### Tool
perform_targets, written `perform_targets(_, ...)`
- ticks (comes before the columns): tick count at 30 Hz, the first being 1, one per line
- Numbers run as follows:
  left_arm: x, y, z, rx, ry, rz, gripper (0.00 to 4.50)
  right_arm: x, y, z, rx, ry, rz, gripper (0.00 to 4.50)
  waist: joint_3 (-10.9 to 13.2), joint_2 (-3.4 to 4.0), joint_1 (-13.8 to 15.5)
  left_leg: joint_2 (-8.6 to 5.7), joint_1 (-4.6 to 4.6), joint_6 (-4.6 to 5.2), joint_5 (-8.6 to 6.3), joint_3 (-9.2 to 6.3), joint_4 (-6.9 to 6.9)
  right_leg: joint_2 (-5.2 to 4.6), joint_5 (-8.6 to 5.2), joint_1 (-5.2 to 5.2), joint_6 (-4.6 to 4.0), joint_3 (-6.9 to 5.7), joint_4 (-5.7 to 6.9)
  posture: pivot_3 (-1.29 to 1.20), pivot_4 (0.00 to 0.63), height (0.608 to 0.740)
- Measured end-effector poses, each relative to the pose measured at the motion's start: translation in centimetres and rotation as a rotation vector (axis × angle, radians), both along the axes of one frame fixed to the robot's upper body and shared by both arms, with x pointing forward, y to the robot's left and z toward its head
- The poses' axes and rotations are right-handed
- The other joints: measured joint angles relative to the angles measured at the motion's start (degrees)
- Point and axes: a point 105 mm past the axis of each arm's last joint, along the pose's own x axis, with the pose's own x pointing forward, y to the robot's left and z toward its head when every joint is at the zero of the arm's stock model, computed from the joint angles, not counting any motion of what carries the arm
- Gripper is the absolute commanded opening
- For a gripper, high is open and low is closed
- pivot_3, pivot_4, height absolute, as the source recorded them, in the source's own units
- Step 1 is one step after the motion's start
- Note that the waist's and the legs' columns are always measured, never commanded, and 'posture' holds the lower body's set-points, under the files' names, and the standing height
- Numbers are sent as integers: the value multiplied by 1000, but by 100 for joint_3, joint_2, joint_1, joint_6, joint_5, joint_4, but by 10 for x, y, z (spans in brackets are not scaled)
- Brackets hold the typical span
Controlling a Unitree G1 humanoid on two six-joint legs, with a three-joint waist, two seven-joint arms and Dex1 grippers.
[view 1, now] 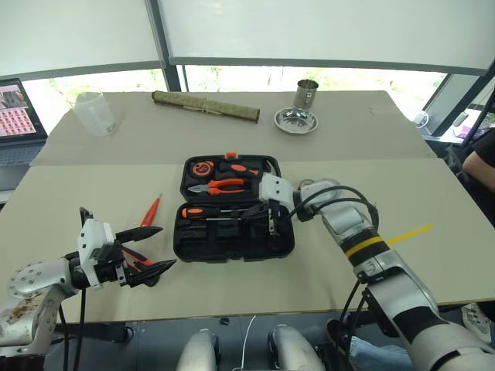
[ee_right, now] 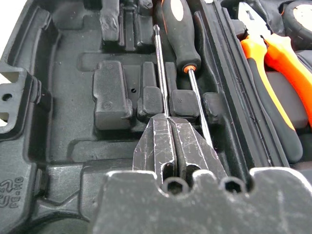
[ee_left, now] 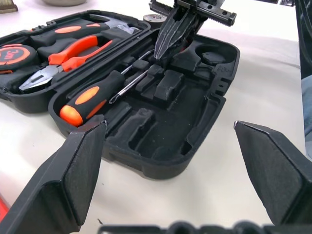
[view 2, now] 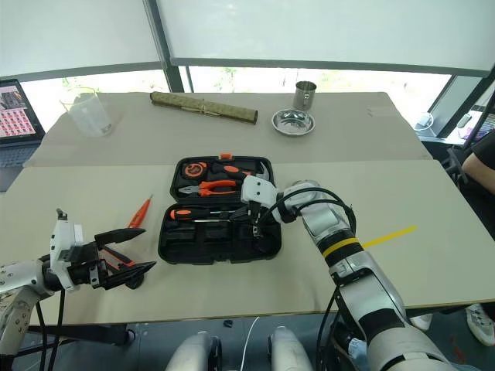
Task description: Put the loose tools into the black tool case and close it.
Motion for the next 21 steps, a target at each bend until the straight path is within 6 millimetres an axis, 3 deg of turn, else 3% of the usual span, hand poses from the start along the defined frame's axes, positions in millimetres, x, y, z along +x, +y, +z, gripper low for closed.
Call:
perform_targets(2, -4, 7, -1, -2, 4, 36, 4500, -6, 3, -1, 55, 21, 14, 323, 1, -1, -16, 1, -4, 0, 0, -1, -2, 1, -1, -5, -1, -1, 0, 0, 150, 740)
perform_targets(5, -15, 26, -2, -27, 26, 145, 4500, -18, -1, 23, 250, 31, 62, 1161, 6, 0, -13, 1, -31, 0, 0, -4, -3, -4, -1, -26, -1, 0, -4, 0, 150, 740)
perform_targets(8, -32, 55, -3, -67, 46, 318, 4500, -31, -30, 60, 369, -73, 91, 2152, 5, -3, 9, 1, -29, -2, -4, -9, -4, -19, -3, -17, 5, -5, -14, 0, 150, 740)
perform_targets(10, -46, 71, -7, -77, 59, 407, 4500, -38, -44, 67, 422, -103, 68, 2852, 0, -14, 21, 1, -24, -3, -5, -7, -4, -18, -4, -10, 5, -8, -18, 0, 150, 740)
perform_targets(15, -103, 127, -26, -57, 118, 727, 4500, -61, -90, 38, 452, -53, -76, 4479, 1, -28, 21, -5, -22, -8, -8, 4, -5, -17, -11, -13, -1, -7, -24, 0, 150, 740)
perform_targets(17, -117, 142, -29, -32, 127, 812, 4500, -70, -101, 37, 500, -61, -81, 4479, 3, -29, 30, -4, -13, -7, -7, 5, -5, -14, -22, -9, -10, -7, -21, 0, 150, 740)
perform_targets(21, -121, 150, -32, -28, 150, 889, 4500, -82, -112, 32, 526, -90, -62, 4479, 5, -47, 43, 3, 10, -9, -4, 6, -5, -7, -62, 3, -3, -6, -12, 0, 150, 740)
